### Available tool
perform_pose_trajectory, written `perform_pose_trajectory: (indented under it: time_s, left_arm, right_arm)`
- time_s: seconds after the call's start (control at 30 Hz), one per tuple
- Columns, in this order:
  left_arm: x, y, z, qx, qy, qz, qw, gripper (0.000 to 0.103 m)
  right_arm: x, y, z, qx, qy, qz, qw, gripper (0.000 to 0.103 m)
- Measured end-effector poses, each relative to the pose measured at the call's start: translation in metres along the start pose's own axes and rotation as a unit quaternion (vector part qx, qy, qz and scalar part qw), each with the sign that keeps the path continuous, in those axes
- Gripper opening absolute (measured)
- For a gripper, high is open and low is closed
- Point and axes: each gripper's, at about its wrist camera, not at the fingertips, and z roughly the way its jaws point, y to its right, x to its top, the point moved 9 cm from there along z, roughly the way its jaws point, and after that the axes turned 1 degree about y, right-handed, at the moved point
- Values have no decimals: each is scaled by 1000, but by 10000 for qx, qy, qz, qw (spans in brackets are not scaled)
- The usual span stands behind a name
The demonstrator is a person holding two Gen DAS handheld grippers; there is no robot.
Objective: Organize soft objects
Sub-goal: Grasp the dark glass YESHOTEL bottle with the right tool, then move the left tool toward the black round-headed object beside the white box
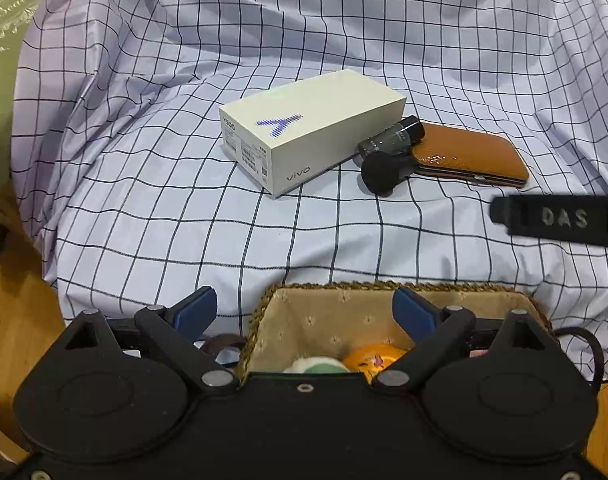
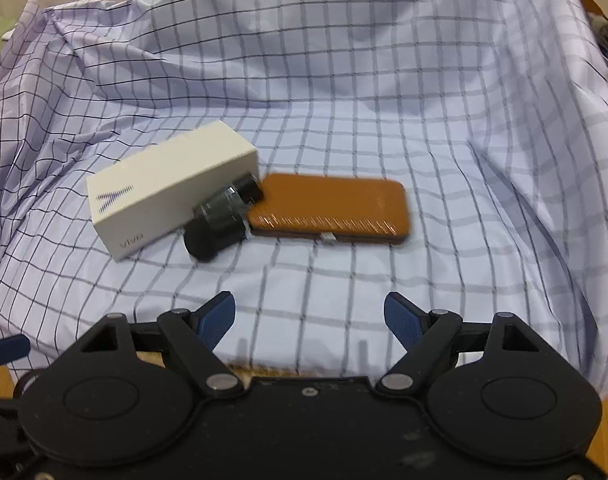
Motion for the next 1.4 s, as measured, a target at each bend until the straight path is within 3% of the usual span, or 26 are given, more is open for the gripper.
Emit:
perform_pose_trajectory:
  time_s: [0.27,0.63,1.07,1.23,1.4]
  left_arm:
    - [6,-3,19,-120,-195,-122,9997,91]
    - [8,-7,33,-302,-399,-304,9983,91]
    - [10,-13,38,-400,-449,-444,9972,91]
    - [9,-17,37,-383,-445,-501,9970,91]
    - [8,-19,37,-371,-461,-545,9968,91]
  right_arm:
    - [29,-39,34,133,204,-608,9978,81]
    - [56,-68,84,174,106,-1191,9927,81]
    - [61,-91,118,95,-87,-1679,9857,81]
    - [58,-94,123,31,-129,-1761,9843,70]
    - [59,-92,121,95,-134,-1664,9859,70]
